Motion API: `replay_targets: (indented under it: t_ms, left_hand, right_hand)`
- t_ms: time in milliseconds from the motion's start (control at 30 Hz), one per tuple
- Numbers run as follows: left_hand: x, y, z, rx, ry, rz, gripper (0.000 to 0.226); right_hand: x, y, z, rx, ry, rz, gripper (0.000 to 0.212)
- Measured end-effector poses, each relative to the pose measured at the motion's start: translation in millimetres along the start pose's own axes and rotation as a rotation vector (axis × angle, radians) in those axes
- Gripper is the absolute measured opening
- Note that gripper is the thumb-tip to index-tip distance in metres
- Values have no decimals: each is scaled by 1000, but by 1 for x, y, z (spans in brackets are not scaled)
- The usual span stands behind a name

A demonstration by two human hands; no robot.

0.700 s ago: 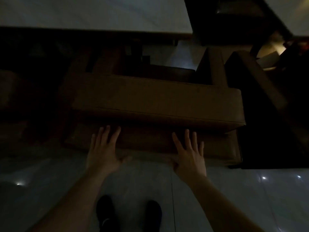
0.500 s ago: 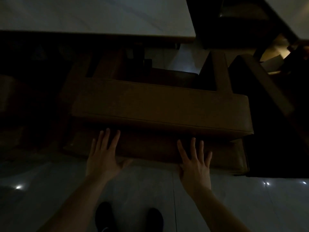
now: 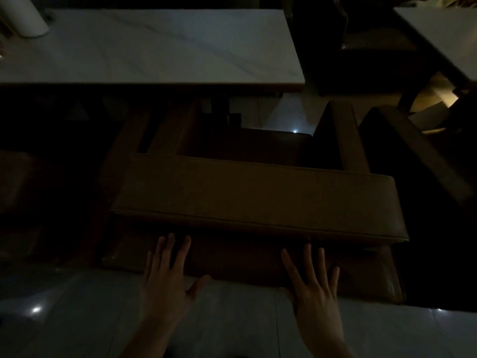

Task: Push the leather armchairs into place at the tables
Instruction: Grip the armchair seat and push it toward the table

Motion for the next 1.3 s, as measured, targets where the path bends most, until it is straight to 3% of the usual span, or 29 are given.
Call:
replay_targets:
  t_ms: [133, 300, 400, 667, 867, 1300]
  left_hand:
    - [-21, -4, 8, 13, 4, -23, 93]
    - [-49, -13, 20, 44, -50, 16, 91]
    - [-60, -16, 24, 48, -44, 34, 89]
    - [-68, -12, 15, 76, 6, 20, 89]
    - [-60, -16, -9, 42, -17, -82, 81]
    - [-51, -15, 23, -16, -14, -131, 77]
  right_hand:
    - [-25, -1, 14, -5, 16, -4, 62]
    - [-64, 20, 41, 29, -75, 1, 86]
    - [-77, 28, 45, 33, -132, -10, 89]
    - [-73, 31, 22, 7, -143, -47, 76]
    - [-65, 22, -4, 21, -181, -115, 92]
    - [-56, 33, 25, 19, -145, -117, 88]
Point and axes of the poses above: each hand's wrist, its own z-axis towards the middle knuckle, its own y-axis out of the back of the hand, x = y × z, the point moved 7 cm from there along z, towards the middle knuckle, and after that the axes turned 9 degrees about -y, right-handed, at the moved point
